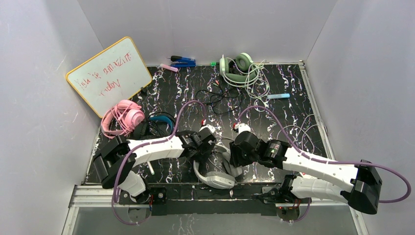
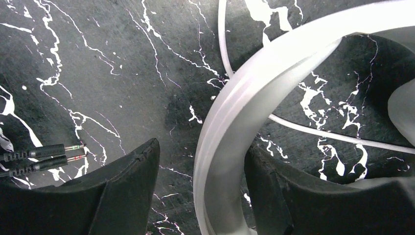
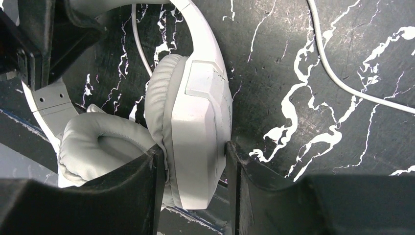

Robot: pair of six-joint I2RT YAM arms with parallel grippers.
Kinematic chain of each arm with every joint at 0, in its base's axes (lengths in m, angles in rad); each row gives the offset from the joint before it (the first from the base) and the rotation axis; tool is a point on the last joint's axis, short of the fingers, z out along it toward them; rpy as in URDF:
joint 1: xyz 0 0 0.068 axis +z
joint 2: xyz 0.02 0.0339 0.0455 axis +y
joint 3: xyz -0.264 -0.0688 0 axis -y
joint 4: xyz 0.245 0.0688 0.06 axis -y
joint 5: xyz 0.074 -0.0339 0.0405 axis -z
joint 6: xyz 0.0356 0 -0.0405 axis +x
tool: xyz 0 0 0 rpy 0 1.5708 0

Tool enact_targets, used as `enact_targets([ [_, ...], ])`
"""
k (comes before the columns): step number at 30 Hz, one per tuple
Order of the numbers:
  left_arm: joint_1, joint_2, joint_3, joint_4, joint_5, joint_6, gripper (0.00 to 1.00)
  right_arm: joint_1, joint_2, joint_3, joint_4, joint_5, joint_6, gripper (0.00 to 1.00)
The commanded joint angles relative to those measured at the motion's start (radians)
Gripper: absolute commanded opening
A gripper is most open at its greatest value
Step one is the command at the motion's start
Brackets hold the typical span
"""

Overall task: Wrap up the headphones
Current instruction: Pick up the headphones from the corner of the board.

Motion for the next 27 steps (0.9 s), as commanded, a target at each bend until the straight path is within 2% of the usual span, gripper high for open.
enact_targets([
  [1,-0.01,0.005,0.041,-0.022,-0.067,-0.012,0.58,0.006,-0.034,0.01,0.078,-0.031,-0.031,0.5],
  [3,-0.011,0.009,0.049,-0.024,-0.074,-0.013,0.56,0.007,-0.036,0.006,0.087,-0.043,-0.041,0.5],
  [6,-0.015,0.009,0.067,-0.026,-0.068,-0.004,0.63,0.006,-0.036,0.006,0.089,-0.044,-0.047,0.5],
  [8,-0.021,0.005,0.077,-0.027,-0.068,0.006,0.62,0.007,-0.034,0.008,0.087,-0.04,-0.051,0.5],
  [12,-0.022,0.003,0.086,-0.043,-0.073,0.016,0.31,0.006,-0.039,0.018,0.088,-0.028,-0.052,0.5],
  [13,-0.022,0.006,0.092,-0.056,-0.077,0.017,0.23,0.006,-0.043,0.024,0.086,-0.019,-0.055,0.54],
  [16,-0.023,0.005,0.118,-0.113,-0.089,0.018,0.07,0.007,-0.066,0.058,0.055,0.031,-0.06,0.67],
  [20,-0.022,-0.062,0.122,-0.169,-0.114,0.036,0.02,0.005,-0.155,0.094,0.035,0.172,-0.074,0.9],
  [22,-0.022,-0.124,0.126,-0.209,-0.145,0.026,0.0,0.005,-0.202,0.104,0.029,0.241,-0.083,0.98],
  [27,-0.006,-0.294,0.194,-0.324,-0.211,0.013,0.0,-0.003,-0.189,0.168,-0.069,0.387,-0.05,0.99],
])
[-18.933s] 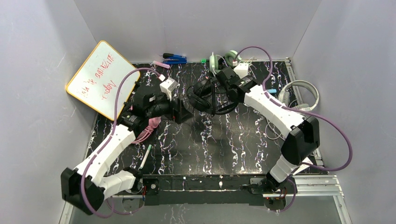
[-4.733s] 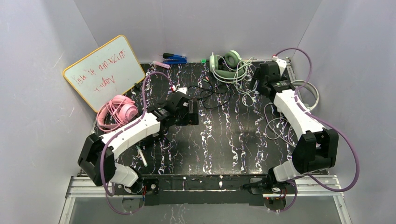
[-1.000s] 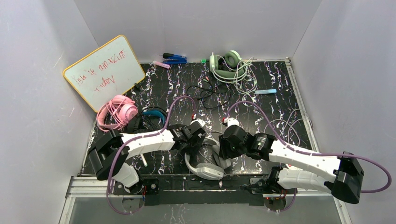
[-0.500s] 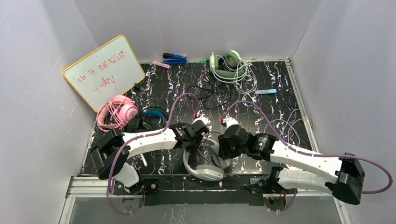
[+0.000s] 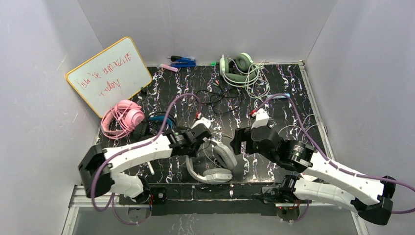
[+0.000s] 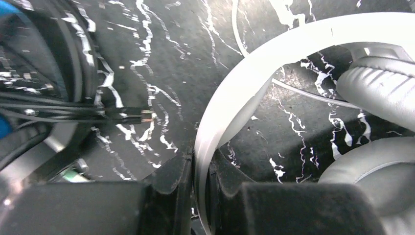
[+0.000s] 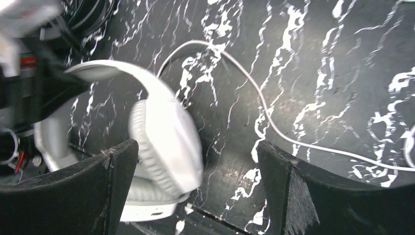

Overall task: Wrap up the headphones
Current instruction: Pick up the headphones from the corner of the board, then wrap the headphones cable around the headphones.

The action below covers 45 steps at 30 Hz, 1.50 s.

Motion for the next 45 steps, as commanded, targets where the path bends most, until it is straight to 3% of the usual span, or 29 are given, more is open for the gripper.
enact_targets([
  [1,0.018,-0.187,0.119,-0.135,-0.085,-0.014,0.0,-0.008,0.038,0.088,-0.075,0.172,0.021,0.99],
  [6,0.044,-0.28,0.257,-0.305,-0.183,-0.047,0.0,-0.052,0.095,0.146,-0.166,0.329,0.102,0.99],
  [8,0.052,-0.303,0.319,-0.376,-0.23,-0.083,0.0,-0.083,0.069,0.143,-0.116,0.347,0.072,0.98],
  [12,0.056,-0.349,0.439,-0.442,-0.245,-0.135,0.0,-0.116,-0.014,0.068,0.09,0.235,-0.071,0.97],
  [21,0.056,-0.352,0.603,-0.432,-0.238,-0.12,0.0,-0.116,-0.247,-0.21,0.515,-0.205,-0.291,0.96],
  [26,0.085,-0.276,0.588,-0.38,-0.251,-0.039,0.0,-0.117,-0.178,-0.236,0.517,-0.166,-0.263,0.96],
  [27,0.126,-0.263,0.579,-0.356,-0.212,-0.013,0.0,-0.117,-0.147,-0.222,0.487,-0.136,-0.248,0.95],
  [30,0.393,-0.225,0.554,-0.281,0.076,0.075,0.0,-0.116,-0.037,-0.174,0.399,-0.091,-0.209,0.92],
  [32,0.567,-0.199,0.555,-0.25,0.238,0.092,0.0,-0.117,0.019,-0.161,0.372,-0.111,-0.187,0.92],
  [33,0.604,-0.176,0.573,-0.251,0.291,0.09,0.0,-0.116,0.035,-0.166,0.378,-0.143,-0.182,0.94],
  [36,0.625,-0.141,0.653,-0.255,0.372,0.067,0.0,-0.117,0.046,-0.222,0.442,-0.222,-0.179,0.98],
  [45,0.625,-0.163,0.73,-0.227,0.493,0.0,0.0,-0.124,0.052,-0.251,0.565,-0.167,-0.244,0.99],
])
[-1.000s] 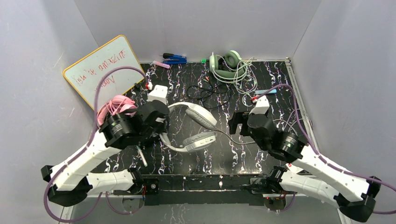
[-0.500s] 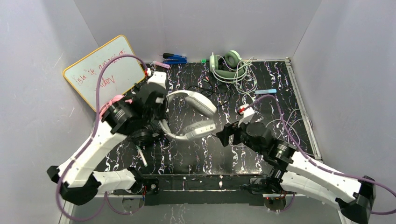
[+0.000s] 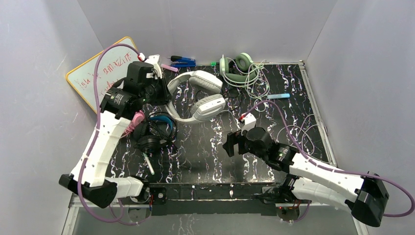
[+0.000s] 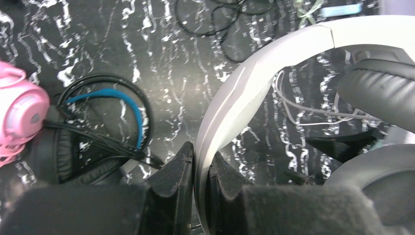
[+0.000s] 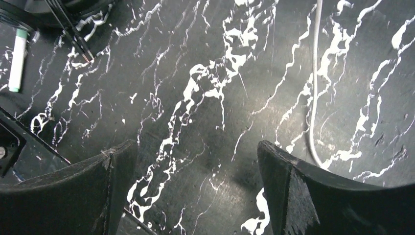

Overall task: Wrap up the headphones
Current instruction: Wrap the headphones cable around the headphones.

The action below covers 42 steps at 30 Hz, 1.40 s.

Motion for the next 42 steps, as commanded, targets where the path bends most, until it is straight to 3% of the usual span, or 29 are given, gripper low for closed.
enact_targets([
  [1,0.0,-0.076,0.047,0.076,0.156,-0.074,0.0,-0.005,-0.053,-0.009,0.165,0.024,-0.076,0.99],
  [5,0.0,-0.079,0.062,0.081,0.229,-0.121,0.0,-0.026,-0.127,-0.02,0.24,0.08,-0.165,0.99],
  [11,0.0,-0.1,0.093,0.095,0.274,-0.169,0.0,-0.148,-0.033,0.035,0.176,0.013,-0.201,0.98],
  [17,0.0,-0.108,0.128,0.074,0.273,-0.189,0.0,-0.371,0.046,0.014,0.29,-0.349,-0.14,0.88],
  [25,0.0,-0.101,0.11,0.088,0.327,-0.218,0.0,-0.423,0.181,-0.024,0.474,-0.521,-0.082,0.62],
  [29,0.0,-0.101,0.085,0.119,0.369,-0.241,0.0,-0.431,0.207,-0.022,0.508,-0.553,-0.057,0.34],
  [35,0.0,-0.107,0.001,0.216,0.465,-0.302,0.0,-0.431,0.183,-0.004,0.51,-0.682,-0.034,0.01],
  [42,0.0,-0.131,-0.213,0.495,0.654,-0.484,0.0,-0.431,0.172,0.03,0.496,-0.748,0.036,0.01],
])
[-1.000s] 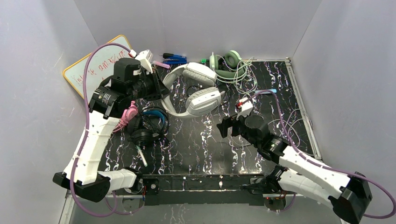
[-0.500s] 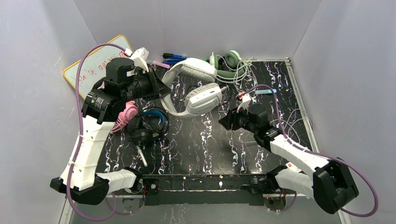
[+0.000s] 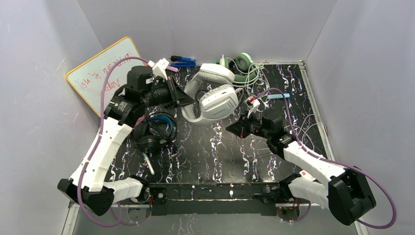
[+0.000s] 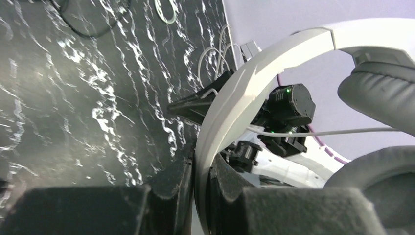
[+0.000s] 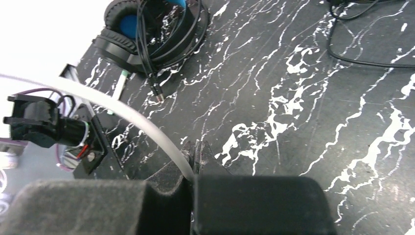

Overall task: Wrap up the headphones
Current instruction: Wrap the headphones cable around the headphones.

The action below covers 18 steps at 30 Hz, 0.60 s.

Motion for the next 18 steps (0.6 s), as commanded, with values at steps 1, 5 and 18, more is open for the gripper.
enact_targets([
  [1,-0.001,-0.042,-0.088,0.249,0.188,-0.17,0.0,-0.003,-0.001,0.062,0.048,-0.085,0.066,0.01],
  [5,-0.031,-0.041,-0.138,0.33,0.195,-0.229,0.0,-0.002,0.057,0.081,0.086,-0.135,0.117,0.01],
  [18,-0.189,-0.082,-0.432,0.839,-0.161,-0.574,0.0,0.233,0.145,0.161,0.039,-0.022,0.149,0.01],
])
